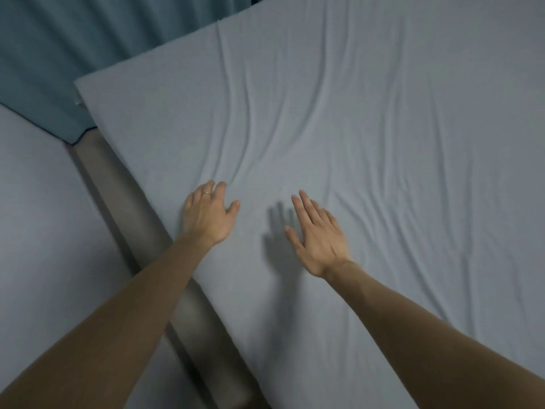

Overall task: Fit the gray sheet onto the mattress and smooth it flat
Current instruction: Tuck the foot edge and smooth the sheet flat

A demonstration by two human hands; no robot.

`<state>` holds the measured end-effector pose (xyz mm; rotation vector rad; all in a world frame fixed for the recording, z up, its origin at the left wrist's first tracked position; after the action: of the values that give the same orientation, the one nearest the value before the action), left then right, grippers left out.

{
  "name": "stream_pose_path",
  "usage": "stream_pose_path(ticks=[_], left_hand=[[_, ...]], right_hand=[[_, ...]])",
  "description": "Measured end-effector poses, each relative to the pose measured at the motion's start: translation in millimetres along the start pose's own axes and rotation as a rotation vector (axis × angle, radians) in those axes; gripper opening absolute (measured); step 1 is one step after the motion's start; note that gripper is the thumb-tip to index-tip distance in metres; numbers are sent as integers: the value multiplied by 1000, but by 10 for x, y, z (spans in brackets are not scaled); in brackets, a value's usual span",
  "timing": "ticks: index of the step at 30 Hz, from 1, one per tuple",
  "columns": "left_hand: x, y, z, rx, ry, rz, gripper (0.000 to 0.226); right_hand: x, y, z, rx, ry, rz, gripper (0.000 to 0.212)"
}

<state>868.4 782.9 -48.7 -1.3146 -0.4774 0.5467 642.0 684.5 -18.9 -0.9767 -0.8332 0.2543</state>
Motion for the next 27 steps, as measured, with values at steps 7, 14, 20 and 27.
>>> stream_pose_path(ticks=[7,14,20,27], left_hand=[[-11,-753,379,166,88,-83,63],[462,-1497,113,122,28,-59,62],[1374,-993,-1423,200,3,-96,63],[2623,79,-3099,116,152,-284,74]], right_hand=[[617,-711,265,65,-9,-77,66],[1216,-1014,-22,94,-4,-72,66],[1697,-306,-1481,137,25,-72,66],[2070,924,-3400,150,-95,26,72]])
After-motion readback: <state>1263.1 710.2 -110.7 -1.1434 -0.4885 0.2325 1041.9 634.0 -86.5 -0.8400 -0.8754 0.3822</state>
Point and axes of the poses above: each hand's wrist, its own z-axis away from the middle knuckle, its own y-axis out of the palm, x = y × z, the point moved 2 cm from there along -z, towards the middle knuckle, and after that the axes turned 12 degrees about -z, right-handed, at the moved point
